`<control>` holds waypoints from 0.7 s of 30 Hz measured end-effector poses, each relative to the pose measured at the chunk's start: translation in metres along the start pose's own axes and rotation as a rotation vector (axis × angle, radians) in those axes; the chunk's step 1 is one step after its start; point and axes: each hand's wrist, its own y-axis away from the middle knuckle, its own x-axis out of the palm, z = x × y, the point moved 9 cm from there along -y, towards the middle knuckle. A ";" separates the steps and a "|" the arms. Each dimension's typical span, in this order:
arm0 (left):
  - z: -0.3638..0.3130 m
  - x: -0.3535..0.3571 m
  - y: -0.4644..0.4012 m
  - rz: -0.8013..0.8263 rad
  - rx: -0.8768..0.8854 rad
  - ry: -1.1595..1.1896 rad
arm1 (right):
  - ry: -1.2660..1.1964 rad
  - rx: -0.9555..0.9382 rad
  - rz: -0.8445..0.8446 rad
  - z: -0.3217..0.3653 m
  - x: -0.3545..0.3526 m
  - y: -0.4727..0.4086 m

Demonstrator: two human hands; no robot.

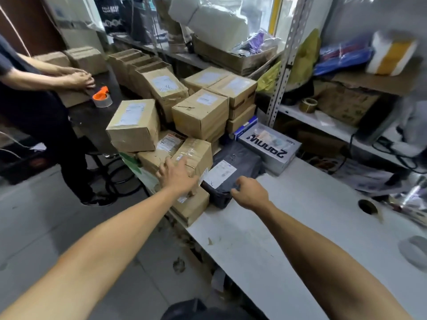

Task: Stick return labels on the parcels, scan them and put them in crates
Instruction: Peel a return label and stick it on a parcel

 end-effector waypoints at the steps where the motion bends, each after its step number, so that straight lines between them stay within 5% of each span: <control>1: 0.004 -0.003 -0.007 0.005 -0.012 0.091 | -0.035 0.030 -0.004 -0.002 0.000 0.000; 7: 0.009 -0.005 -0.020 0.121 0.031 0.522 | -0.330 0.266 -0.085 -0.048 0.004 0.018; 11: -0.022 0.046 0.010 0.450 0.032 0.899 | -0.906 0.530 -0.076 -0.084 0.022 0.052; 15: -0.057 0.118 0.076 0.828 -0.223 1.097 | -1.462 0.634 -0.022 -0.105 0.026 0.093; 21: -0.123 0.195 0.173 1.170 -0.245 1.128 | -1.683 0.623 -0.057 -0.182 0.011 0.152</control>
